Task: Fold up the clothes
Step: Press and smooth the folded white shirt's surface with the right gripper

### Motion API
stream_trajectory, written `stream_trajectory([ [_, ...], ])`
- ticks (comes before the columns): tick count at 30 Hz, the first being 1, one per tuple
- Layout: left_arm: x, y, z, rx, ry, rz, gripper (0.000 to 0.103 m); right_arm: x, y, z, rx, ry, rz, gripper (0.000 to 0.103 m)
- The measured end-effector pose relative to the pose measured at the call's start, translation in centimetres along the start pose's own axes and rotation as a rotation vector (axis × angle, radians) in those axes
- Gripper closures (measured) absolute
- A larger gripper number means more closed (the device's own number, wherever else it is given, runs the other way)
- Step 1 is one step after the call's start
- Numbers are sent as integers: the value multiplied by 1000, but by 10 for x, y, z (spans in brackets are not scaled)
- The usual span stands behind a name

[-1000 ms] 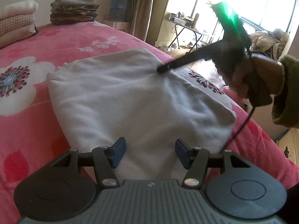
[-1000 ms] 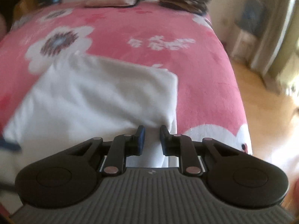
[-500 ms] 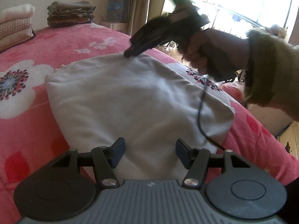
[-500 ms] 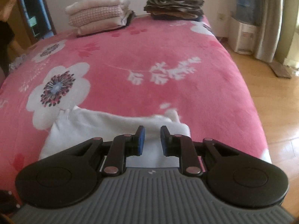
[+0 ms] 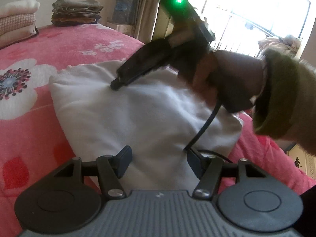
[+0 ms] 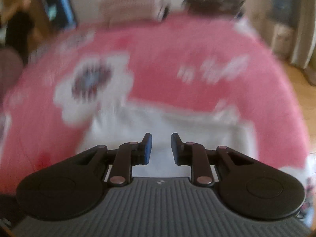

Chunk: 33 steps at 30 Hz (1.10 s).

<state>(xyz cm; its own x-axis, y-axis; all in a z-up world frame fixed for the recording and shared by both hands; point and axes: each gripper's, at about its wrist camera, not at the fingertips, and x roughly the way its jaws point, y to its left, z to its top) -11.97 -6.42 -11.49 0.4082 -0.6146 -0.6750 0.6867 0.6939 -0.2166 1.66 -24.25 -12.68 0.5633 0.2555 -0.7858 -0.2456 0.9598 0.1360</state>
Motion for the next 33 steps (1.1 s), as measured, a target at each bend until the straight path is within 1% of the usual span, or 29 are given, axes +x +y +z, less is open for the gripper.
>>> stream_trajectory([
  [2, -10, -6, 0, 46, -18, 15, 41, -6, 7, 4, -8, -3, -26, 82],
  [4, -19, -12, -2, 88, -34, 22, 40, -23, 16, 13, -17, -40, -10, 82],
  [6, -18, -9, -5, 48, -9, -8, 41, -32, 26, 23, -31, -78, 107, 82],
  [11, -8, -6, -14, -36, 36, -45, 41, 29, 45, 24, -78, 64, 162, 83],
  [12, -9, -7, -14, -43, 38, -53, 41, 33, 45, 24, -72, 56, 167, 83],
  [14, -10, -7, -16, -60, 44, -70, 41, 19, 51, 31, -75, 43, 149, 82],
  [16, -10, -7, -18, -72, 49, -77, 41, 3, 56, 38, -80, -5, 212, 82],
  [17, -9, -8, -19, -75, 51, -80, 41, 1, 60, 40, -84, -16, 246, 83],
  [19, -6, -10, -18, -81, 57, -88, 41, 16, 66, 42, -107, 0, 217, 82],
  [21, -7, -14, -19, -78, 62, -88, 41, 42, 63, 40, -144, 35, 120, 86],
  [22, -8, -16, -20, -73, 64, -86, 41, 44, 58, 40, -109, 25, 133, 86],
  [23, -9, -17, -20, -68, 66, -86, 41, 37, 54, 42, -67, 19, 145, 86],
  [24, -12, -17, -21, -62, 68, -86, 41, 27, 53, 43, -56, -2, 148, 85],
  [25, -15, -18, -22, -56, 70, -86, 41, 15, 53, 42, -52, -25, 150, 84],
  [26, -17, -17, -23, -52, 73, -89, 41, 2, 52, 41, -60, -39, 170, 84],
  [30, -17, -16, -26, -51, 85, -98, 41, -32, 54, 26, -110, -14, 311, 83],
  [31, -15, -16, -26, -53, 88, -98, 40, -31, 57, 19, -138, 9, 329, 83],
  [32, -14, -16, -27, -55, 91, -98, 40, -24, 61, 9, -175, 39, 318, 83],
  [33, -13, -16, -27, -57, 94, -97, 40, -10, 65, -1, -212, 83, 281, 83],
])
